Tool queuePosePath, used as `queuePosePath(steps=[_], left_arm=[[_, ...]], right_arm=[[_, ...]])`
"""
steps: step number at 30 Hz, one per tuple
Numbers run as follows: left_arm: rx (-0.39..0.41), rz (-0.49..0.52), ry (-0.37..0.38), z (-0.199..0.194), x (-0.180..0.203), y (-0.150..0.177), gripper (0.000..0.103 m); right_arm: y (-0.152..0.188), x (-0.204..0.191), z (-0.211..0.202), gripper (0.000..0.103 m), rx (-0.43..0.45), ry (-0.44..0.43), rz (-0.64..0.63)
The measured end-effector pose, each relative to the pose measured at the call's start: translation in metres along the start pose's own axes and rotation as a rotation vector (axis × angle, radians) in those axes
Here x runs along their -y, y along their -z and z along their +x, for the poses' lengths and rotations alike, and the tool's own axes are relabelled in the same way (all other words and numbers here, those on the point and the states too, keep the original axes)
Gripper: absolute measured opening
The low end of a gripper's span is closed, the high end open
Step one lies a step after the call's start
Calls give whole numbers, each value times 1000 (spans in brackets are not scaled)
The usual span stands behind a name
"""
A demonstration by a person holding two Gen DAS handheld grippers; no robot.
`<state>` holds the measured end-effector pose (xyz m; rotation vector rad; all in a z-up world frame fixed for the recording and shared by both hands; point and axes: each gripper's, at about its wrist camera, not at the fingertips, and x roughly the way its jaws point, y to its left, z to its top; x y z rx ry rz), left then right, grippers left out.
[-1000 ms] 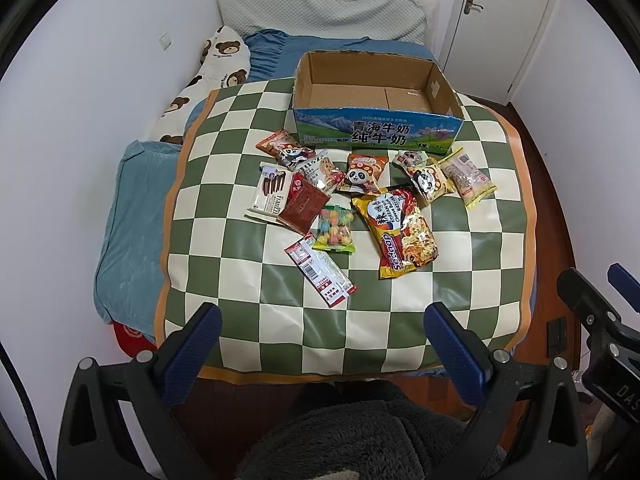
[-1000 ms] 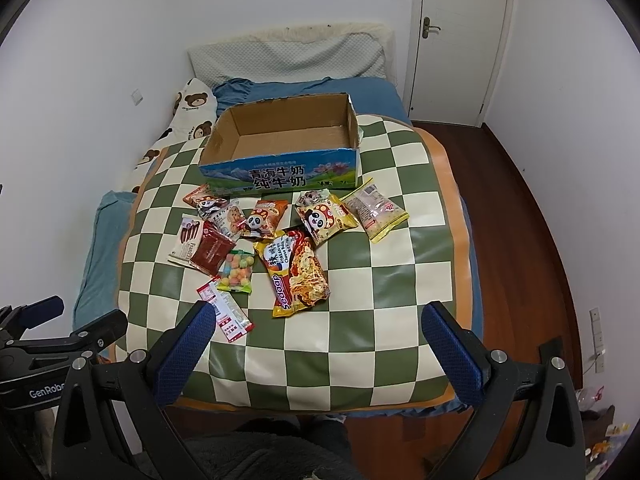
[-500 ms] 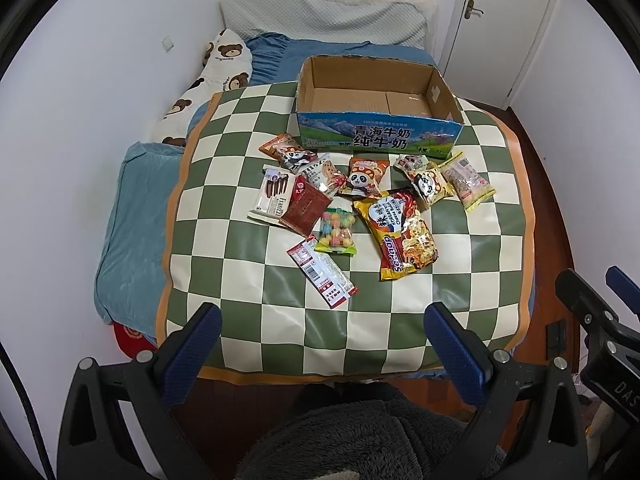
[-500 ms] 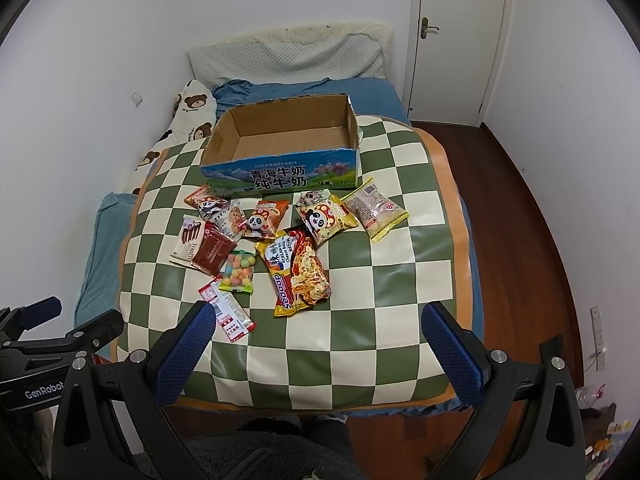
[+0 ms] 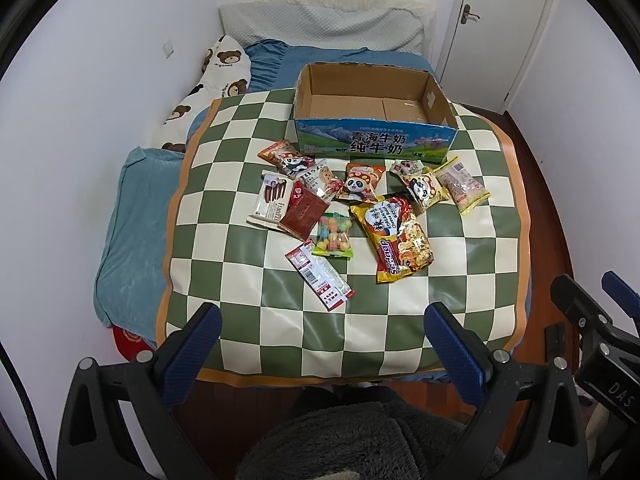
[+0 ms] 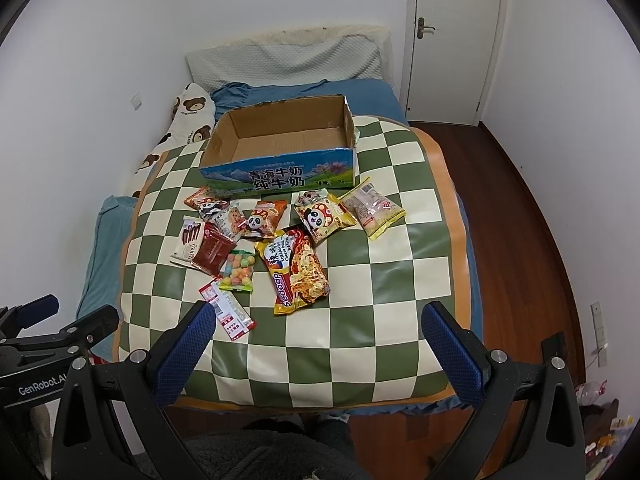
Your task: Organize snacks
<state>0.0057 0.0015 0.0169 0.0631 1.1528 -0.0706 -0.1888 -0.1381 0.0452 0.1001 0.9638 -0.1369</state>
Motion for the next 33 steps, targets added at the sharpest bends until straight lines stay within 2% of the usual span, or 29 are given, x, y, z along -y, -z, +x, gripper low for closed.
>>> queuePosePath(steps=[28, 33], left_arm=[[11, -12, 6, -10, -1, 11, 103], [9, -37, -2, -5, -4, 7, 103]], right_arm=[[7, 10, -12, 103, 14, -15, 6], [9, 9, -11, 103, 14, -18, 8]])
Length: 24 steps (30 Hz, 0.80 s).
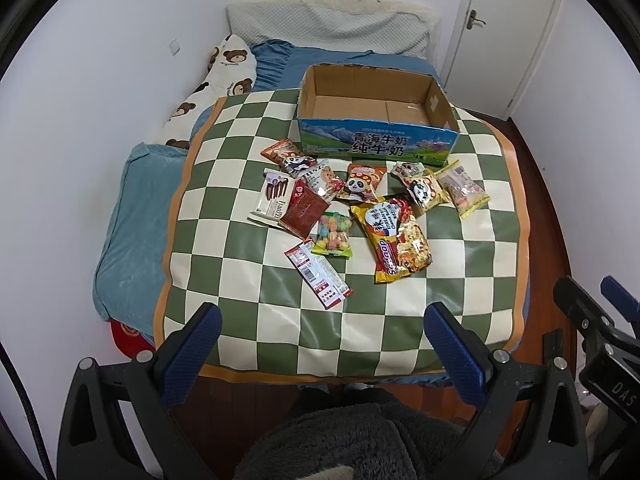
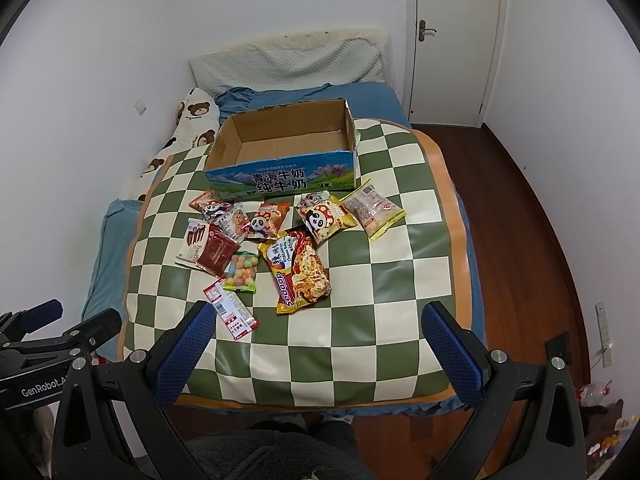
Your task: Organize snacks
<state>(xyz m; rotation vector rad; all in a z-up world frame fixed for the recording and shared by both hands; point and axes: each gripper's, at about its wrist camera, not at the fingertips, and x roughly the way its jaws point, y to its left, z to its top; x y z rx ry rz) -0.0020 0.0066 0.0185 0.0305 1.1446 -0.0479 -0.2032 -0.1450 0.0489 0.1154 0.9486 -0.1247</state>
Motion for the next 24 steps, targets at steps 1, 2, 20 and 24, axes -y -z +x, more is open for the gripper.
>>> queuePosePath(steps=[1, 2, 20, 24], left_arm=[[-1, -14, -9, 6, -2, -3, 103], [-15, -31, -12, 17, -5, -6, 103], [-571, -482, 127, 304, -45, 4, 85], [-606, -553, 145, 350, -42, 6, 81]], right_arm=[[-1, 0, 2, 103, -4, -3, 1], [-3, 0, 6, 103, -9, -8, 3], [-24, -5, 257, 103, -266, -89, -92], [-28, -16, 300, 103, -318, -92, -153]])
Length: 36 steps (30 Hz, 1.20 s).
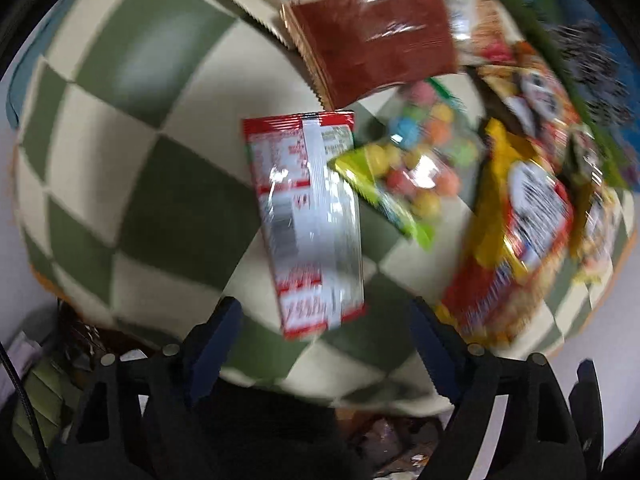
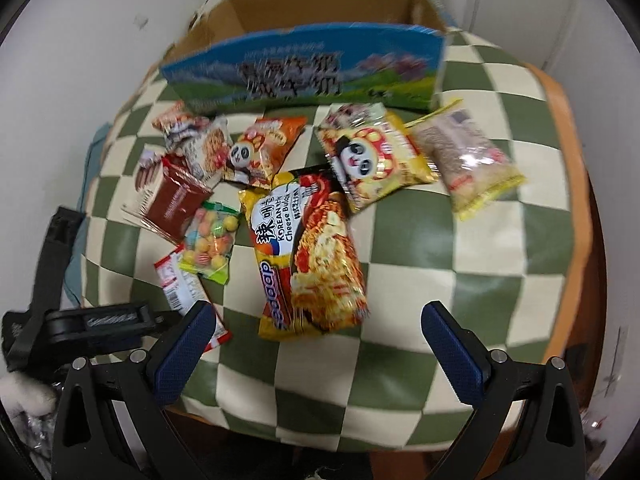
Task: Organize snacks
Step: 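Grasp the red-white wafer pack with the left gripper while the right grasps the Buldak noodle bag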
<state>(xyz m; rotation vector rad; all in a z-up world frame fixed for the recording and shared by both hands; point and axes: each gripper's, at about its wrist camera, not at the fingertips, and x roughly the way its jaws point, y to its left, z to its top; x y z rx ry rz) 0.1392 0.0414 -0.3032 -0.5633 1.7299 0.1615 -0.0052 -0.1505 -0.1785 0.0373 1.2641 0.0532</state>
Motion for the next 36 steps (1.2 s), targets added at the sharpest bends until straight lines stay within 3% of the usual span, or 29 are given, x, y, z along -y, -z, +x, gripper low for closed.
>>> queuePosePath(steps=[4, 7, 10, 14, 17, 20, 28, 32, 36], left_arm=[[-20, -46, 23, 26, -7, -10, 63], [-1, 4, -3, 30, -8, -7, 52], [38, 172, -87, 27, 2, 2, 48], [136, 462, -301, 19, 16, 18, 48], [165, 571, -373, 14, 12, 24, 48], [149, 575, -341, 13, 3, 23, 50], [150, 547, -254, 27, -21, 21, 53], [169, 590, -252, 13, -32, 26, 49], [192, 634, -268, -1, -34, 30, 42]], right_arm=[[-12, -10, 32, 103, -45, 27, -41], [-19, -15, 53, 103, -71, 35, -37], [-28, -23, 74, 103, -98, 43, -23], [-40, -32, 108, 103, -157, 45, 15], [-43, -40, 131, 101, -193, 105, 7], [-37, -40, 142, 89, -217, 106, 47], [15, -31, 159, 88, -398, -48, 292], [9, -29, 177, 92, -382, -6, 343], [-11, -30, 194, 89, -368, 45, 377]])
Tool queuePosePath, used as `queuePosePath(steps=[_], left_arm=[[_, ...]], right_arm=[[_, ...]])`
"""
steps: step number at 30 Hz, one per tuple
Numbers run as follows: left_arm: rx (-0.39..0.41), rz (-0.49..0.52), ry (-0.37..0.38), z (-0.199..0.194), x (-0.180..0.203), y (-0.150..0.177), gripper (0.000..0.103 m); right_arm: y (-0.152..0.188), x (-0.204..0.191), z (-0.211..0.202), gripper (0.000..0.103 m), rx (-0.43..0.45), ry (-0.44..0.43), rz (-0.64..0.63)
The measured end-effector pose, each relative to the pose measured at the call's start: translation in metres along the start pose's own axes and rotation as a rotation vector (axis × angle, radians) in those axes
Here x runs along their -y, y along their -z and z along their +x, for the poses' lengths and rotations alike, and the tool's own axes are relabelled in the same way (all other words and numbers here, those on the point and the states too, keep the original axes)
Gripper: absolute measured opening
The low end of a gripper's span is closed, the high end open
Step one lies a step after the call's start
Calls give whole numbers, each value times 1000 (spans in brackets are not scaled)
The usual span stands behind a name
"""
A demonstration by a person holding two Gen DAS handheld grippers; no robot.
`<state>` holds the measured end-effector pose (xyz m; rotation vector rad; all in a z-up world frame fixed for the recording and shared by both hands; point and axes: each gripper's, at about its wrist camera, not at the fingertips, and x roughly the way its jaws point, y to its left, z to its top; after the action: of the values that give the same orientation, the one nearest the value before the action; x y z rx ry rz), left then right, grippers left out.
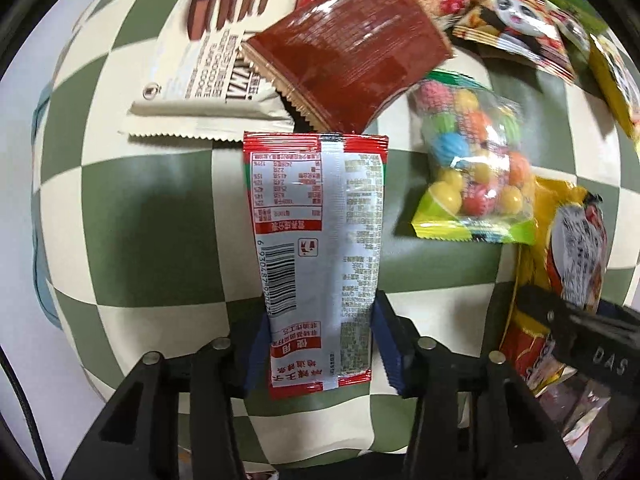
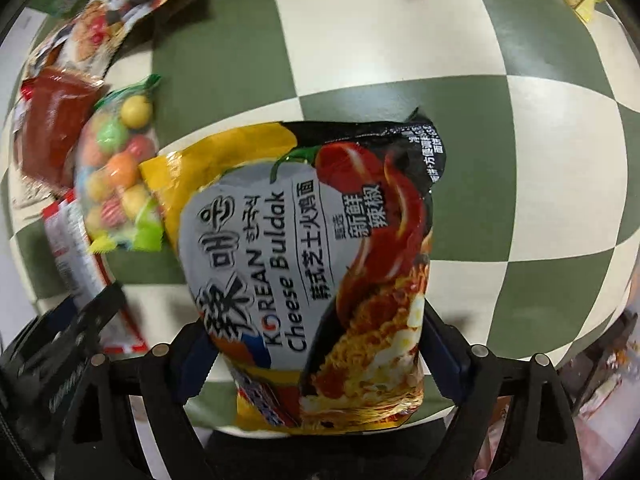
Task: Organize snacks
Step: 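Grasp the red-white wafer pack with the left gripper while the right grasps the Buldak noodle bag, then carry both packets into the cardboard box and open both grippers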
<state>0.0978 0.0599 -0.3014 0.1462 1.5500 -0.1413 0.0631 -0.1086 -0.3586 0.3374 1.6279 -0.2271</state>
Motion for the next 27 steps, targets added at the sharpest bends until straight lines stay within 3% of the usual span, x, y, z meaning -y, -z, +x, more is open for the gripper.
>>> queuePosePath(steps=[5, 11, 16, 22, 27], left_arm=[[-1, -20, 19, -1, 7, 1, 40], [40, -57, 68, -56, 15, 10, 40], [115, -51, 143, -118, 23, 2, 40], [291, 10, 197, -209, 48, -59, 40], [344, 3, 247, -240, 78, -146, 41]], right_arm=[[-15, -14, -20, 88, 18, -53, -22], [-18, 17, -55, 88, 30, -153, -83], [-28, 35, -103, 88, 119, -239, -136], [-67, 63, -196, 88, 288, -318, -166], [-123, 94, -265, 88, 411, -339, -133]])
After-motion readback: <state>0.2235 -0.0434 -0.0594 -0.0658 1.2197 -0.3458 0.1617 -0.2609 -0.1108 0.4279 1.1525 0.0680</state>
